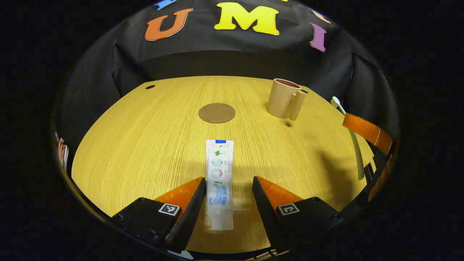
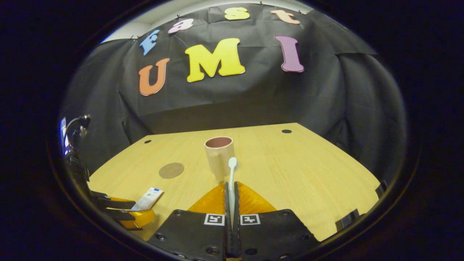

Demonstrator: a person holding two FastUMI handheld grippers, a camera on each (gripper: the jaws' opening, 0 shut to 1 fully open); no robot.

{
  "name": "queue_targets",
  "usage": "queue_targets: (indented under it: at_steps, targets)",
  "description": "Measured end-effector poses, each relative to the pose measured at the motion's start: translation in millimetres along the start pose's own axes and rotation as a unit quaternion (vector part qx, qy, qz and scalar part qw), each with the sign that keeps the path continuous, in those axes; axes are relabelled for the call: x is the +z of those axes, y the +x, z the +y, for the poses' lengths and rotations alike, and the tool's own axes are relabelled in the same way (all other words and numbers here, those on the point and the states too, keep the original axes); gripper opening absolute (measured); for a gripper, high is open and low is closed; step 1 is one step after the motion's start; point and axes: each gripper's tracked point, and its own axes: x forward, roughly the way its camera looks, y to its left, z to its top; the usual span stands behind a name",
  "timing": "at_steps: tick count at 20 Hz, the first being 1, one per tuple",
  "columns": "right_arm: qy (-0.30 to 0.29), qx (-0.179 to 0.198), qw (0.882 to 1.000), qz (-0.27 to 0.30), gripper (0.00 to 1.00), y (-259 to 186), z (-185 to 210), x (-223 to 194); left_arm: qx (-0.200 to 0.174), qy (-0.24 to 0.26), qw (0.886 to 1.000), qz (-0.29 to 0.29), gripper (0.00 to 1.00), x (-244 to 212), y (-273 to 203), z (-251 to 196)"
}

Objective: Put the toothbrush and toothpaste on the desktop into the cup, then pick up the cup and place it on the coaster on the desktop.

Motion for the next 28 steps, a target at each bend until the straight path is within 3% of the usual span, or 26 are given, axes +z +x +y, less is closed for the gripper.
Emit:
queue_targets:
  at_steps: [5, 8, 9, 13, 19, 23, 28]
  targets:
    - [0.001, -0.010, 0.999, -0.033, 0.01, -9.0, -0.7, 27.7, -0.009, -0.004, 1.000, -0.009, 0.65, -1.1, -2.8, 7.5]
    - [-0.003, -0.012, 0.999, -0.041, 0.01, -10.1, 0.1, 33.4, -0.020, -0.009, 1.000, -0.014, 0.47, -2.2, -3.1, 3.9]
    - [-0.004, -0.012, 0.999, -0.043, 0.01, -9.3, 0.2, 34.4, -0.024, -0.006, 1.000, -0.017, 0.45, -1.6, -1.0, 3.3]
    - [-0.004, -0.009, 0.999, -0.043, 0.01, -7.3, 5.7, 37.0, -0.030, -0.020, 0.999, -0.035, 0.40, -0.3, -2.8, 4.4]
    - [-0.009, -0.007, 0.998, -0.059, 0.01, -3.9, 14.0, 52.1, -0.008, -0.030, 0.994, -0.100, 0.40, 14.8, -10.7, 22.4]
    - [-0.013, 0.003, 0.997, -0.077, 0.01, 2.1, 24.2, 69.9, 0.019, -0.011, 0.987, -0.162, 0.40, 38.2, -22.9, 34.0]
    - [0.003, 0.035, 0.993, -0.109, 0.01, 24.2, 46.2, 106.8, 0.022, -0.007, 0.971, -0.238, 0.40, 68.7, -42.7, 32.6]
